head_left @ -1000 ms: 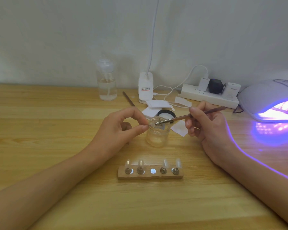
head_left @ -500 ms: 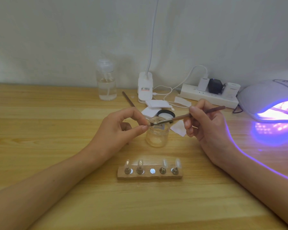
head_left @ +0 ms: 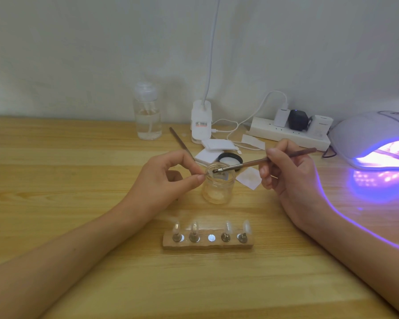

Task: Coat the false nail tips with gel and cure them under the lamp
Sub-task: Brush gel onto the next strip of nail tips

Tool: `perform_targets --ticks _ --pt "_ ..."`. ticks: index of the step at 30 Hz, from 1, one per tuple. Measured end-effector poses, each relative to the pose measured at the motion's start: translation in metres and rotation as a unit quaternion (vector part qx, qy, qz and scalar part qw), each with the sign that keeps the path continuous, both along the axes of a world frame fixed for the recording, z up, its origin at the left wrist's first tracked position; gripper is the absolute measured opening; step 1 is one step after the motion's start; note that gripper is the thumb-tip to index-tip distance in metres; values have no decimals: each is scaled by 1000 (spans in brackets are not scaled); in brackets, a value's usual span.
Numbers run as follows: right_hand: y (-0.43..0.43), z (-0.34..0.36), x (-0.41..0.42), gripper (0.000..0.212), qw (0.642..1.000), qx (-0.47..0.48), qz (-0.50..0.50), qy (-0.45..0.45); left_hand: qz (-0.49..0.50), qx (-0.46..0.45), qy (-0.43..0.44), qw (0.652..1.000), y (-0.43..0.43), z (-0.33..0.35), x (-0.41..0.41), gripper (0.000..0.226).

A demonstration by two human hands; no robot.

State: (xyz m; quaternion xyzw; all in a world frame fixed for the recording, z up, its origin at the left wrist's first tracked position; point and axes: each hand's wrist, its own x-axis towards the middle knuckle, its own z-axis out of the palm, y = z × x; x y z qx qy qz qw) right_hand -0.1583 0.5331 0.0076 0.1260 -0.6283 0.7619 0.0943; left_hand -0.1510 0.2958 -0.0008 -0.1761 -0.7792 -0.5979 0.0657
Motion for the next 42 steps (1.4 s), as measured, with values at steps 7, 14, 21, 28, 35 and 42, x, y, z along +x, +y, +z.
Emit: perform_targets --ticks 7,14,21,28,35,42 --pt "-3 0 1 26 1000 15 22 15 -6 6 -4 1000 0 0 0 13" --pt "1 -1 0 37 999 16 -31 2 -10 3 3 1000 0 1 0 12" --pt "17 6 -8 43 991 -16 -130 -11 -7 2 1 1000 0 1 0 12" --pt "21 11 -10 26 992 40 17 119 -10 5 -6 1000 -1 -1 0 11" --pt "29 13 -12 24 990 41 20 134 -12 -7 -1 1000 -1 0 1 12" --pt "26 8 -14 18 997 -52 11 55 16 9 -15 1000 -3 17 10 7"
